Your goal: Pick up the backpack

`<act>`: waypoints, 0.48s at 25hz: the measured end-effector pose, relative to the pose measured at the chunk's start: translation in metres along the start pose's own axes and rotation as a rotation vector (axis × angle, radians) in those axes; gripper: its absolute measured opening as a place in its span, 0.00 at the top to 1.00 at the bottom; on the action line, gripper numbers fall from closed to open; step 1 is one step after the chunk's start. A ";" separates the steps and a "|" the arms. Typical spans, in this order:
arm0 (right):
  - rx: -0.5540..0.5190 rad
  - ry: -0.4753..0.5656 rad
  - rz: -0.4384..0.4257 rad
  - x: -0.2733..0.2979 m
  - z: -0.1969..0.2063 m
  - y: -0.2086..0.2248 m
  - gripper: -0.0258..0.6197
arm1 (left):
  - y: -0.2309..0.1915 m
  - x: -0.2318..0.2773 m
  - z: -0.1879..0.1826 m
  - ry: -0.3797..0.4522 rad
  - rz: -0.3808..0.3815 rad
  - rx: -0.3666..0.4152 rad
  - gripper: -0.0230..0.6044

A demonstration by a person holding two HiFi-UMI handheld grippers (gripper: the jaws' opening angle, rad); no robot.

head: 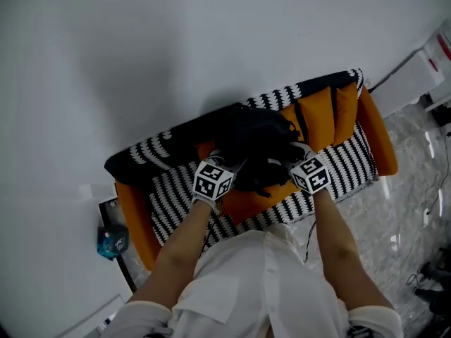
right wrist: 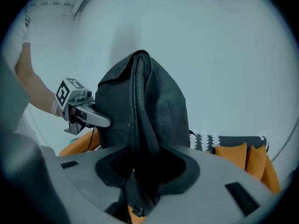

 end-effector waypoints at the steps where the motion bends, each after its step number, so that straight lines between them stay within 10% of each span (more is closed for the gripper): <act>1: 0.004 -0.002 0.005 -0.001 0.001 -0.002 0.74 | 0.001 -0.001 0.001 0.000 0.006 -0.006 0.68; 12: 0.046 0.001 0.058 -0.007 -0.005 -0.019 0.83 | 0.013 -0.013 -0.002 0.010 0.068 -0.037 0.86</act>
Point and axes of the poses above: the fingertips, and each gripper's own axes: x forward along the fingers, y to its right, z out of its underside, the point moved 6 cm from there along -x, backward along the fingers, and after that the axes turned 1 degree about -y, right-handed, at the moved point
